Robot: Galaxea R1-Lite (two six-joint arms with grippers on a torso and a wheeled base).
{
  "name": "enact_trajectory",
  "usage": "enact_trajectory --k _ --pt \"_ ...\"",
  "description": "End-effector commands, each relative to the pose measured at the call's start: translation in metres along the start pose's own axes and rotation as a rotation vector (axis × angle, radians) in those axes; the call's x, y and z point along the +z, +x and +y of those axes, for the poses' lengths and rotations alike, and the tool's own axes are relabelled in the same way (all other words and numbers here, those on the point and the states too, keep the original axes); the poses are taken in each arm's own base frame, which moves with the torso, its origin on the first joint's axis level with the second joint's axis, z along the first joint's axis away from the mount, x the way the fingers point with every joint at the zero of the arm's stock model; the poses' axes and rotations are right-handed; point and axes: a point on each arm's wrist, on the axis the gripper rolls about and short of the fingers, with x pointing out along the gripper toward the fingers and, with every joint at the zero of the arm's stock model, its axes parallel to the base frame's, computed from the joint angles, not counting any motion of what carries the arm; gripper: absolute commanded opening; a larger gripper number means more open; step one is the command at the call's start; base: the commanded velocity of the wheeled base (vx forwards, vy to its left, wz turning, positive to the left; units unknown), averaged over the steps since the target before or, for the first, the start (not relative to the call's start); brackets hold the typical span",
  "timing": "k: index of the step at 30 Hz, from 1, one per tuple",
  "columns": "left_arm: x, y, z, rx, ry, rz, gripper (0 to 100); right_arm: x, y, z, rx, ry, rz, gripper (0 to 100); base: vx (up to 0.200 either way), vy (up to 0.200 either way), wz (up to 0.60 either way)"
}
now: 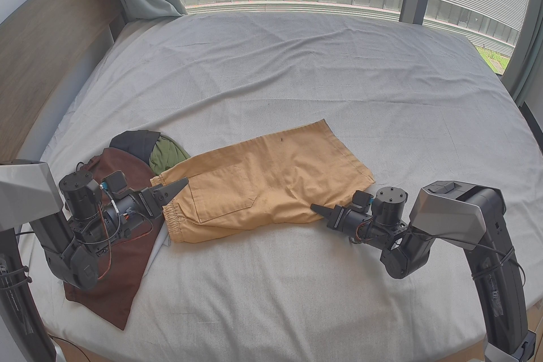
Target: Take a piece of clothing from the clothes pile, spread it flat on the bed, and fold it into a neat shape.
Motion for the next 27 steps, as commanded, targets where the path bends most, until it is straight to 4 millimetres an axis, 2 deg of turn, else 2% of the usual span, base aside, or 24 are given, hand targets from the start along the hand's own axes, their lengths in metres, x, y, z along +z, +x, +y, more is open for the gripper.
enact_trajectory --k 1,7,14,27 --pt "0.000 0.000 0.000 0.000 -0.002 0.002 100 0.002 -0.016 0.013 -0.002 0.001 0.007 0 0.000 0.000 0.00" --pt "-0.001 -0.001 0.000 0.001 -0.005 0.005 100 -0.001 -0.031 0.020 -0.010 0.004 0.017 0 0.000 0.000 0.00" --pt "-0.002 -0.001 0.000 -0.001 -0.006 0.009 100 -0.008 -0.060 0.032 -0.036 0.005 0.049 0 0.000 0.000 0.00" --pt "0.001 0.000 -0.002 -0.008 0.000 0.000 100 -0.038 -0.107 0.042 -0.166 0.021 0.170 0 0.000 0.000 0.00"
